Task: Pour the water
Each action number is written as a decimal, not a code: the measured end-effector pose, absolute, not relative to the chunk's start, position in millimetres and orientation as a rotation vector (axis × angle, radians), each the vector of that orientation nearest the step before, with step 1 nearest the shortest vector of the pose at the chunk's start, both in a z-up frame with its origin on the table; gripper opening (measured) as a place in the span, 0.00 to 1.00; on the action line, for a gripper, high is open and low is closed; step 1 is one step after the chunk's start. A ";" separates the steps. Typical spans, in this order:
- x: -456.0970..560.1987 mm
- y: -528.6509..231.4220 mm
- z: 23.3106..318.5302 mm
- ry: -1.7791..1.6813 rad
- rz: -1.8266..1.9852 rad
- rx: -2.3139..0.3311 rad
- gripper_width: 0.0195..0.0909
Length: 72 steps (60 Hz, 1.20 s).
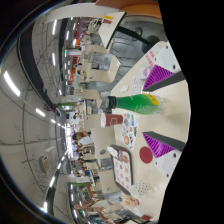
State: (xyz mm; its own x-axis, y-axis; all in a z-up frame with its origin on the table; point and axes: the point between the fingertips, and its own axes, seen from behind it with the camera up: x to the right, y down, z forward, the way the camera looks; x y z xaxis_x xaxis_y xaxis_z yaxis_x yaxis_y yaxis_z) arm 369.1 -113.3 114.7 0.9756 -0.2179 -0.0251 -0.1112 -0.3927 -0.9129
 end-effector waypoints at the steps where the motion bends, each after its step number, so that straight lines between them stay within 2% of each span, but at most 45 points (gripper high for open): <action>1: 373.9 -107.8 110.9 0.232 -0.125 -1.969 0.88; 10: 400.2 -60.2 77.2 0.188 -0.177 -1.890 0.88; 15: 398.8 -34.4 73.1 0.179 -0.145 -1.827 0.86; 19: 402.3 -21.9 64.8 0.170 -0.158 -1.820 0.70; 20: 407.1 -20.8 62.9 0.169 -0.181 -1.819 0.45; 27: 409.2 -13.5 64.5 0.217 -0.205 -1.787 0.42; 34: 398.2 -8.7 61.3 0.206 -0.219 -1.841 0.26; 38: 378.8 -4.8 65.9 0.149 -0.253 -1.882 0.26; 47: 306.0 9.9 123.1 -0.176 -0.446 -1.902 0.26; 54: 249.0 30.2 156.9 -0.568 -0.828 -1.836 0.26; 58: 218.2 51.1 161.3 -0.813 -1.059 -1.750 0.26; 59: 213.7 44.3 171.0 -0.879 -1.112 -1.727 0.26; 66: 171.9 70.4 160.1 -1.253 -1.404 -1.562 0.26; 72: 155.1 78.7 166.4 -1.486 -1.628 -1.403 0.26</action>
